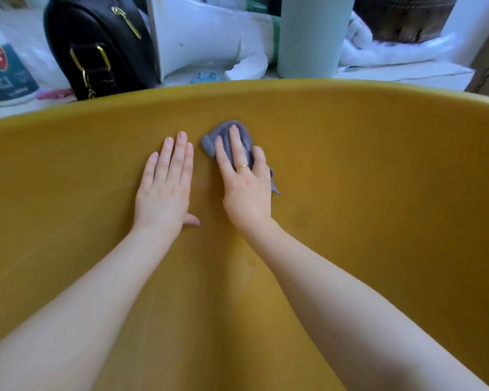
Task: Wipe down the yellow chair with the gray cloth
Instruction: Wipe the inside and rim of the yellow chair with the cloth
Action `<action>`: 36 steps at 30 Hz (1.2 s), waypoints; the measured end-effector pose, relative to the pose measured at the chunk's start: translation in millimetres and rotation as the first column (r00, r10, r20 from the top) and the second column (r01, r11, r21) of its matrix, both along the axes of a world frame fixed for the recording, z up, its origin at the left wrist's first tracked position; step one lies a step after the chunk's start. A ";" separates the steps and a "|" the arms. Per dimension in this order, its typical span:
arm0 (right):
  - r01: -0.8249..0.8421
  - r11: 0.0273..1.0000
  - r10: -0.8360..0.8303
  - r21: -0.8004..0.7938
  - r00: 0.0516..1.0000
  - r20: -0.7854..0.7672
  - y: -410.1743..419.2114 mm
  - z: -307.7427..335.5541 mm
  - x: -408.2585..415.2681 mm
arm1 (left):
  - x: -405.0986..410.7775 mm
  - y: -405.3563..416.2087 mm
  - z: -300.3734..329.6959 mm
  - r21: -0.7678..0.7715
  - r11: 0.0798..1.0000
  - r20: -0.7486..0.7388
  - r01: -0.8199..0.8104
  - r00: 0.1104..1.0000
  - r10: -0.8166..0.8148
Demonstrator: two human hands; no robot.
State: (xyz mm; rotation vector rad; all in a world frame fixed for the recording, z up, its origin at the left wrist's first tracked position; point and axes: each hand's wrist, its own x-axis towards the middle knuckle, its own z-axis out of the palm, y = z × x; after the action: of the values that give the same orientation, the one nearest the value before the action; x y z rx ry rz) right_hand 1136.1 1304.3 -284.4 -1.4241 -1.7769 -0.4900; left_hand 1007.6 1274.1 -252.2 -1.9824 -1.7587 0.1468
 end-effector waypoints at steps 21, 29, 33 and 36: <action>-0.247 0.965 0.228 0.090 0.956 0.184 3.6 -42.4 18.5 | -12.2 0.5 -6.4 0.072 0.995 0.047 0.068 0.996 -0.072; -0.401 0.916 0.383 0.019 0.888 0.256 -19.0 -21.5 34.7 | -0.9 -10.9 3.3 -0.016 1.000 0.071 0.008 0.997 -0.007; -0.157 0.971 0.137 0.180 0.983 0.119 9.0 26.0 68.2 | 8.3 -27.9 -15.4 0.059 0.996 0.063 0.068 0.995 -0.072; -0.127 0.983 0.108 0.133 0.983 0.146 21.6 8.7 69.7 | 6.8 -42.6 -42.2 0.030 0.969 0.036 0.243 0.969 -0.244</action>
State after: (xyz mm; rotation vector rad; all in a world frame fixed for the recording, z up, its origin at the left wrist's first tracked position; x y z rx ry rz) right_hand 1205.8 1325.9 -275.7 -1.2044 -1.8835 -0.6516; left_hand 1014.3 1231.5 -294.4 -2.1761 -1.5153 0.0025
